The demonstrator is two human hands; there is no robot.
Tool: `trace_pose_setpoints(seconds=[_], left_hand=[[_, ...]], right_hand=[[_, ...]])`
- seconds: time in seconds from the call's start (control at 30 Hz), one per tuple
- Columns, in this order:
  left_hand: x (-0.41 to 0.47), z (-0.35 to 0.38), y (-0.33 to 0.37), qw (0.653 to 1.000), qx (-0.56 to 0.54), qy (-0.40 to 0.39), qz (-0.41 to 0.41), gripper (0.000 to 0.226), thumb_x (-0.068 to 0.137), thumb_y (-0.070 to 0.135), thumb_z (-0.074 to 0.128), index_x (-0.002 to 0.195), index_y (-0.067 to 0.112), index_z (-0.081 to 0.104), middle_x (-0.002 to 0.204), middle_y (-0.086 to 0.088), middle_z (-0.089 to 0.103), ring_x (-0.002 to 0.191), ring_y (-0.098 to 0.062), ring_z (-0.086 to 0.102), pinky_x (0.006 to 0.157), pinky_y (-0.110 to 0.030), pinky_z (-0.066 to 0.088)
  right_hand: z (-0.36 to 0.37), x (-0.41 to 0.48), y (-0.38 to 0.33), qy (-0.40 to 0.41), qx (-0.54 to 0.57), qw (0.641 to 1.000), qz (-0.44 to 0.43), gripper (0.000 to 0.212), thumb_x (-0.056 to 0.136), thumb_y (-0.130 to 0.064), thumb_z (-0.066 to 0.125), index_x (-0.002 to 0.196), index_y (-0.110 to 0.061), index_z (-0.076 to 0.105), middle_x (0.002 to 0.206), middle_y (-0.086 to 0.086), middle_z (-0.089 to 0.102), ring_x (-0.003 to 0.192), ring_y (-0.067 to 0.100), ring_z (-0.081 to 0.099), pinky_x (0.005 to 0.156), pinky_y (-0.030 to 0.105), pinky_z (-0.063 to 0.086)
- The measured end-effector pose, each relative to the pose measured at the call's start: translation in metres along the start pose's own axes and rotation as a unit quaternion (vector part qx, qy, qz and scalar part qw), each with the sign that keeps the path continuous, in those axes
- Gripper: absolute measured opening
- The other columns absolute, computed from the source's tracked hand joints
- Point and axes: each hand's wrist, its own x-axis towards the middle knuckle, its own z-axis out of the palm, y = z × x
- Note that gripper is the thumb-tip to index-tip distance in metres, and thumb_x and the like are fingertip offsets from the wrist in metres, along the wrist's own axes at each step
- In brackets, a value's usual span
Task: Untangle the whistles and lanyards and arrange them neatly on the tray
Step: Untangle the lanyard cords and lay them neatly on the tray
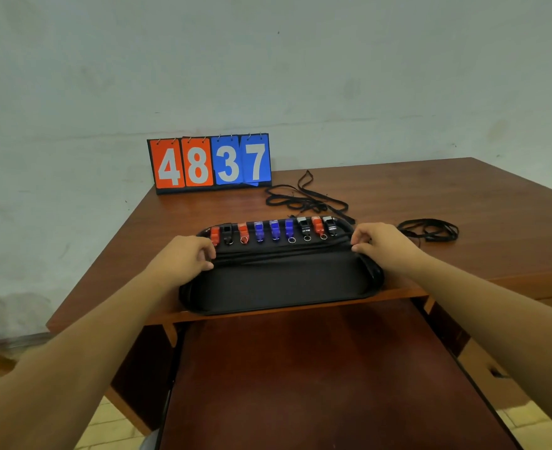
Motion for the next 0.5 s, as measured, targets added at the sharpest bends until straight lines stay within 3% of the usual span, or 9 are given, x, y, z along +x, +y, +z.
trace_pose_setpoints(seconds=[0.1,0.2,0.37,0.5], left_hand=[[0.001,0.002,-0.002,1.0,0.004,0.009,-0.004,0.009,0.09,0.02,0.068,0.086,0.027,0.065,0.086,0.006,0.064,0.08,-0.007,0.06,0.074,-0.024,0.046],[0.004,0.003,-0.004,0.999,0.028,0.024,-0.005,0.007,0.089,0.022,0.068,0.085,0.027,0.066,0.094,0.005,0.059,0.086,-0.009,0.057,0.079,-0.026,0.047],[0.006,-0.001,-0.003,0.998,0.054,0.021,-0.011,0.009,0.085,0.025,0.073,0.083,0.029,0.065,0.1,0.004,0.049,0.095,-0.013,0.053,0.081,-0.025,0.043],[0.004,-0.005,0.006,0.998,0.057,0.033,-0.004,0.023,0.083,0.03,0.075,0.099,0.026,0.06,0.107,0.002,0.048,0.095,-0.015,0.051,0.084,-0.029,0.047]], right_hand=[[0.002,0.001,0.002,0.005,-0.007,1.0,0.004,0.008,0.095,-0.02,0.063,0.102,-0.02,0.067,0.098,-0.004,0.065,0.094,0.015,0.061,0.082,0.028,0.049],[0.006,0.002,0.003,0.022,-0.025,0.999,-0.007,0.009,0.095,-0.018,0.063,0.102,-0.019,0.068,0.1,-0.003,0.064,0.096,0.017,0.062,0.086,0.032,0.051],[0.01,0.001,0.0,0.033,-0.055,0.998,0.004,0.011,0.092,-0.023,0.066,0.102,-0.026,0.071,0.106,-0.005,0.061,0.104,0.02,0.06,0.098,0.05,0.048],[0.006,-0.001,0.002,0.051,-0.021,0.998,-0.003,0.018,0.093,-0.023,0.066,0.11,-0.024,0.072,0.115,-0.004,0.063,0.106,0.016,0.061,0.099,0.041,0.05]])
